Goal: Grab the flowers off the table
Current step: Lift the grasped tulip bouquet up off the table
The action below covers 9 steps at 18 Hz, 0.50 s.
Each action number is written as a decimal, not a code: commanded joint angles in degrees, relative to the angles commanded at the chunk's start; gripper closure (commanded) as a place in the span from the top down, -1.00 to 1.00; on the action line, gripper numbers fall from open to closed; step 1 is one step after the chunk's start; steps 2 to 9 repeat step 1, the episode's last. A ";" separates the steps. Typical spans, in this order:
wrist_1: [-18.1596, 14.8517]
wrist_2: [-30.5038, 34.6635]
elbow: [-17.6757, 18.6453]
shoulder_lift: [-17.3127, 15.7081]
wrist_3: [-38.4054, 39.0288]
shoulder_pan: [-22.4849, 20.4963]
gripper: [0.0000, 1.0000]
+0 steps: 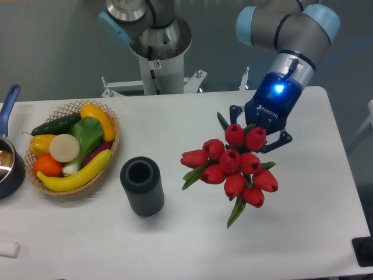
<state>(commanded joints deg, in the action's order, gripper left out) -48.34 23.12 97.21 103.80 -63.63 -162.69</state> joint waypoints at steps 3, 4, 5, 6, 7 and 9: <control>0.00 0.00 0.00 0.00 -0.09 0.00 -0.68; 0.00 0.00 0.00 0.00 -0.09 0.00 -0.68; 0.00 0.00 0.00 0.00 -0.09 0.00 -0.68; 0.00 0.00 0.00 0.00 -0.09 0.00 -0.68; 0.00 0.00 0.00 0.00 -0.09 0.00 -0.68; 0.00 0.00 0.00 0.00 -0.09 0.00 -0.68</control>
